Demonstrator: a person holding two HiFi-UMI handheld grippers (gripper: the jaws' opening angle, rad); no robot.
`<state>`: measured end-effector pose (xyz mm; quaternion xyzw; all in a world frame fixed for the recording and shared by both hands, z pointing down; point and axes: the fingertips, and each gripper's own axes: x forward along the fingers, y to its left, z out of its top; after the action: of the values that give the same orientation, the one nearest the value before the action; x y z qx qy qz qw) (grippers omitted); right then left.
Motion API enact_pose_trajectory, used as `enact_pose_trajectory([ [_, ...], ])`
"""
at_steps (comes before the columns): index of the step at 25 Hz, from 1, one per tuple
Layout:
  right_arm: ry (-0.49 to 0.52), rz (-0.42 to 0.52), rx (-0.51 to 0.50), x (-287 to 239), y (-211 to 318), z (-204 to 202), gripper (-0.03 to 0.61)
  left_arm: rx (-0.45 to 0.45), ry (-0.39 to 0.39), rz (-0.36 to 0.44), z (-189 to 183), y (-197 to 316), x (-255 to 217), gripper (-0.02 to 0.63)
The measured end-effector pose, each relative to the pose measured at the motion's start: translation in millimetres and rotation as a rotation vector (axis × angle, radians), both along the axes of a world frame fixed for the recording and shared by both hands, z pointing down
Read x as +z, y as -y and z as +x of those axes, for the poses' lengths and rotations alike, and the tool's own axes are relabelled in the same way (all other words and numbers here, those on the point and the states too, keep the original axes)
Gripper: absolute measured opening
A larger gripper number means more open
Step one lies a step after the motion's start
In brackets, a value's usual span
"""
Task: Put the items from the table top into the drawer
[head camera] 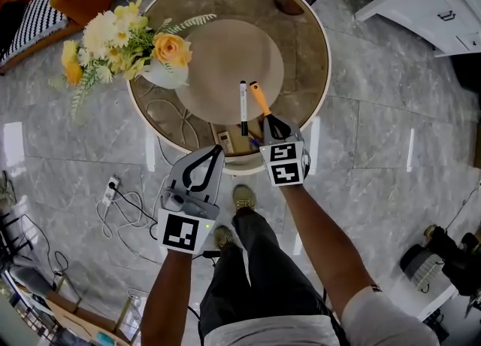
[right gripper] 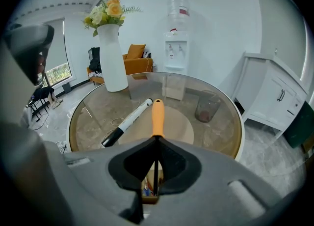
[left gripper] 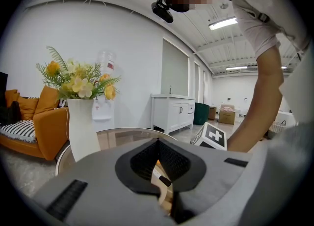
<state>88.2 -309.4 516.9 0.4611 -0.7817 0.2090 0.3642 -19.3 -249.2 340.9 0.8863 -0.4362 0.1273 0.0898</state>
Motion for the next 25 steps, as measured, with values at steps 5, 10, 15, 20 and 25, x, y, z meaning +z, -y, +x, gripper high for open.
enact_pose_trajectory([
  [5, 0.039, 0.030, 0.014, -11.0, 0.5, -1.7, 0.014, -0.012, -0.020, -0.015, -0.6, -2.0, 0.7, 0.000],
  [10, 0.061, 0.072, 0.010, -29.0, -4.0, -4.1, 0.012, 0.002, -0.016, 0.000, 1.2, -7.5, -2.4, 0.000],
  [15, 0.074, 0.119, 0.001, -51.6, -19.0, -7.0, 0.014, 0.005, -0.020, 0.003, 1.3, -18.7, -6.5, 0.000],
  [20, 0.095, 0.157, 0.014, -75.7, -36.8, -8.8, 0.014, 0.003, -0.034, 0.019, 0.8, -33.2, -18.2, 0.000],
  [25, 0.112, 0.185, 0.020, -97.1, -60.8, -11.0, 0.014, 0.012, -0.032, 0.044, 0.3, -53.4, -29.3, 0.000],
])
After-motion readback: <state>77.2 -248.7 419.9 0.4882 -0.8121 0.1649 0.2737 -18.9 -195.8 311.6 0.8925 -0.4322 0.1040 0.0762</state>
